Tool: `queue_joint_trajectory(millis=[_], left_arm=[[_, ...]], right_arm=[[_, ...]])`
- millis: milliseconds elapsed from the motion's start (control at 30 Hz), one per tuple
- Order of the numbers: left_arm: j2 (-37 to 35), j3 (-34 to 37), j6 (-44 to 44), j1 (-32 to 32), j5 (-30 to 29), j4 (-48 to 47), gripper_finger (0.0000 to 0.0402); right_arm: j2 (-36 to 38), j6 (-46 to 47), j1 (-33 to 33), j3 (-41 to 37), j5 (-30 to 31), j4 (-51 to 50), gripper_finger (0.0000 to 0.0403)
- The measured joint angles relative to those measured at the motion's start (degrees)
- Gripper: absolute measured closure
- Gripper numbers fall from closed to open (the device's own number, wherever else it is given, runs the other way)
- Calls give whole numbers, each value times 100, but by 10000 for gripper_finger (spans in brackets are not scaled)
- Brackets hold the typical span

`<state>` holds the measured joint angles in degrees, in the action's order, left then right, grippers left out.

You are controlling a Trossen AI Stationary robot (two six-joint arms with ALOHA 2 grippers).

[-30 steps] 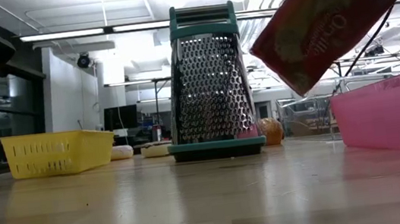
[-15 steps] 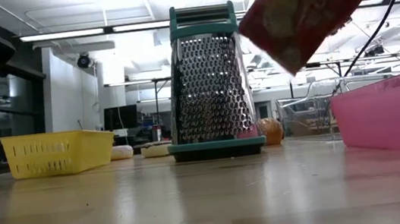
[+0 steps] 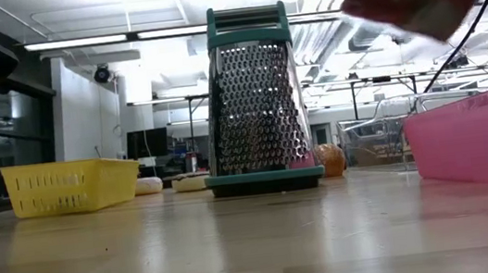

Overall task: Pick & Place Food Item
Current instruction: Put the popcorn bag into the pink bin

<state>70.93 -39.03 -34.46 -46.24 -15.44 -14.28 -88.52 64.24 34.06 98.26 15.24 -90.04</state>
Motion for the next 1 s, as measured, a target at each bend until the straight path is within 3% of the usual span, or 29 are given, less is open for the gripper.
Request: queue_joint_trajectory(millis=[300, 633, 900, 1000], left_arm=[[-2, 0, 0, -1, 0, 0, 213], [-2, 0, 20, 0, 0, 0, 213], [0, 0, 20, 0, 0, 2, 213], [0, 0, 20, 0, 0, 0, 213]], right_arm=[[1, 1097, 370, -521, -1113, 6, 392], [-3, 2002, 838, -1634, -1325, 88, 392], [-8, 1880, 860, -2055, -2038, 1011, 392], [-8, 1682, 862, -2055, -2022, 1047, 392]])
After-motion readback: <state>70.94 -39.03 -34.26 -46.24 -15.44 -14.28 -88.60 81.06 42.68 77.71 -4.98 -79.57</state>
